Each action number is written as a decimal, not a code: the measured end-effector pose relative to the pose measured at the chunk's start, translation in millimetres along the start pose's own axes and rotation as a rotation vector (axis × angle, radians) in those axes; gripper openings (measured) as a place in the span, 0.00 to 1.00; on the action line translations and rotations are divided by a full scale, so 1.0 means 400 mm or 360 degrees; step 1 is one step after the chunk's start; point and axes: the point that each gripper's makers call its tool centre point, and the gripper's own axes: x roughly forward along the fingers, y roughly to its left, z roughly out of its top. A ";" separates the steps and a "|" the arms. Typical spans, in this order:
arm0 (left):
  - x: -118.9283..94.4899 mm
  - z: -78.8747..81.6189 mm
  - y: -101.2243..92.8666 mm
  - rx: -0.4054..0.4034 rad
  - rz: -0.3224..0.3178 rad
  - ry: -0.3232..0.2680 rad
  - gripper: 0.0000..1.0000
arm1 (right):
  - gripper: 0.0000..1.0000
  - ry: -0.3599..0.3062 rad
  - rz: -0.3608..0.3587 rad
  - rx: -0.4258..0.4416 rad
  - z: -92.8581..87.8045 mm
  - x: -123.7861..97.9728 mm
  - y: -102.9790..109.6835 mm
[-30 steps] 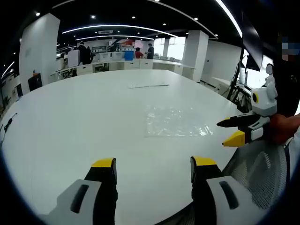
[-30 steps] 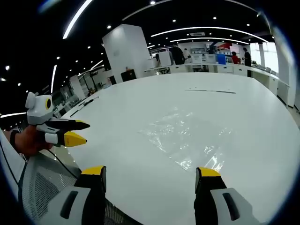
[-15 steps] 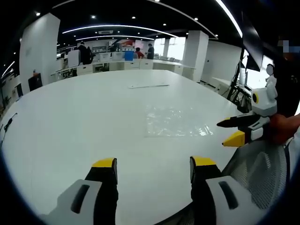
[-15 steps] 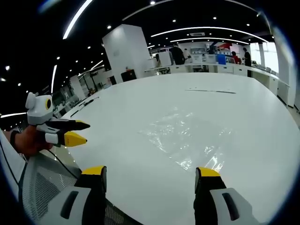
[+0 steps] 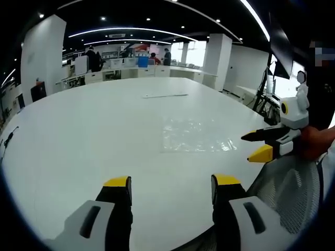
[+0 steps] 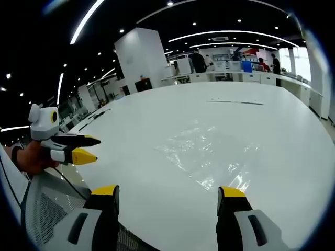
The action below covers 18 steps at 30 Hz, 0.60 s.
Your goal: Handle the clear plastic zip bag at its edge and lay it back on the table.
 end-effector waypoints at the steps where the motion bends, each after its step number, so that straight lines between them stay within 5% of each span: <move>1: 0.001 -0.001 0.001 -0.0001 0.0000 0.0000 0.60 | 0.76 0.0000 0.0001 0.0000 0.000 0.000 0.001; 18: 0.003 -0.004 0.002 0.0003 0.0004 0.0004 0.60 | 0.74 0.0028 0.0038 -0.0014 -0.008 0.005 0.013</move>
